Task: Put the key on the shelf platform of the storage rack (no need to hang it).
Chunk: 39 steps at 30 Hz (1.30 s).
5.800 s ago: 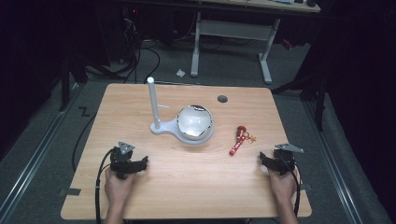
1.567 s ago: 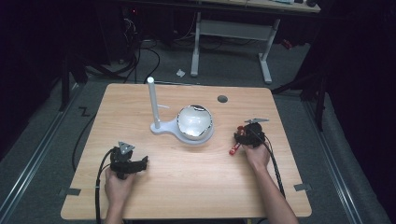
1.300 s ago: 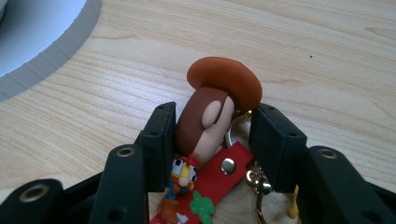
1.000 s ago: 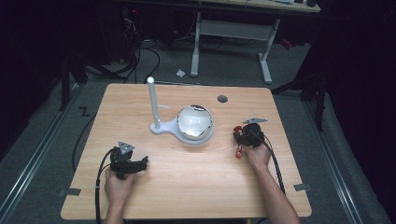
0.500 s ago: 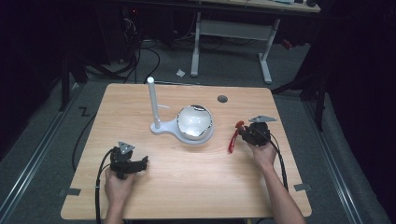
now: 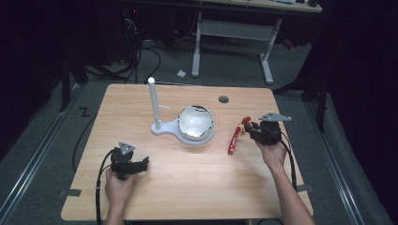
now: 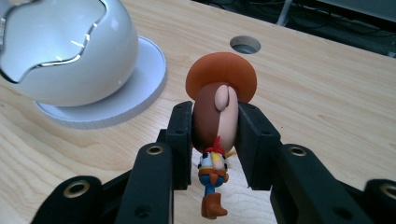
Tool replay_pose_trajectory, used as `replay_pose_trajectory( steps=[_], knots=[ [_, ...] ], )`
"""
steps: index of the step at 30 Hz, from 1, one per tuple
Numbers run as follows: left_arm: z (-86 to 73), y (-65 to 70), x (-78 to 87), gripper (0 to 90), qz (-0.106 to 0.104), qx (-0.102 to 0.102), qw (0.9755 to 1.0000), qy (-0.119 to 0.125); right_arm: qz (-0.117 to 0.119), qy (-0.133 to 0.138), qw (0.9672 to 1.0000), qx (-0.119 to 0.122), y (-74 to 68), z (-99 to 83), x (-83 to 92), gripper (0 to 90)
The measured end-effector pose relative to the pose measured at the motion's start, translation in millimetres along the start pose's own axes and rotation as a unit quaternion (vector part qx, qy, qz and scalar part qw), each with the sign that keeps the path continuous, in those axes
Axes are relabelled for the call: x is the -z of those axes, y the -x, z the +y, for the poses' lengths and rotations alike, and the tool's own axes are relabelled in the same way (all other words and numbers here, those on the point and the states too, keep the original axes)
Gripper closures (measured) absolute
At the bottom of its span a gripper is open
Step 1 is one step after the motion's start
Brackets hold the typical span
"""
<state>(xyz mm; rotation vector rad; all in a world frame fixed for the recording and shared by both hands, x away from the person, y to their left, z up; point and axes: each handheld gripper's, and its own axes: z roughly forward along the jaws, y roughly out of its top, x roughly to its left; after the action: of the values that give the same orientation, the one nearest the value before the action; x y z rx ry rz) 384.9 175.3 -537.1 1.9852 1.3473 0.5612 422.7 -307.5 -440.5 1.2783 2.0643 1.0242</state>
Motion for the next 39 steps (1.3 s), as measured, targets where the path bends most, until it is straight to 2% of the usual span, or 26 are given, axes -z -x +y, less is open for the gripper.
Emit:
replay_pose_trajectory(
  steps=[4,8,11,16,18,23,27,34,39],
  knots=[
    [0.0,0.0,0.0,15.1,0.0,0.0,1.0,0.0,0.006,0.007,0.9999,0.007,-0.6,5.4,11.7,68.5],
    [0.0,0.0,0.0,15.1,0.0,0.0,1.0,0.0,0.014,0.028,0.9994,0.013,-1.4,13.4,28.4,68.5],
    [0.0,0.0,0.0,15.1,0.0,0.0,1.0,0.0,0.016,0.033,0.9992,0.014,-2.7,16.5,34.3,68.5],
    [0.0,0.0,-0.1,15.1,0.0,0.0,1.0,0.0,0.021,0.043,0.9984,0.03,-5.5,24.3,45.5,68.5],
    [0.0,0.0,-0.1,15.1,0.0,0.0,1.0,0.0,0.025,0.05,0.998,0.028,-7.3,26.5,49.8,68.5],
    [0.0,0.0,0.0,15.1,0.0,0.0,1.0,0.0,0.034,0.05,0.9975,0.037,-12.4,31.1,55.6,68.5],
    [0.0,0.1,-0.1,15.1,0.0,0.0,1.0,0.0,0.046,0.061,0.9962,0.042,-17.3,35.1,60.5,68.5],
    [0.0,0.1,-0.1,15.1,0.0,0.0,1.0,0.0,0.066,0.074,0.9933,0.06,-28.1,45.1,66.8,68.5],
    [0.0,0.1,0.0,15.1,0.0,0.0,1.0,0.0,0.081,0.086,0.9909,0.063,-34.9,52.3,71.2,68.6]
  ],
)
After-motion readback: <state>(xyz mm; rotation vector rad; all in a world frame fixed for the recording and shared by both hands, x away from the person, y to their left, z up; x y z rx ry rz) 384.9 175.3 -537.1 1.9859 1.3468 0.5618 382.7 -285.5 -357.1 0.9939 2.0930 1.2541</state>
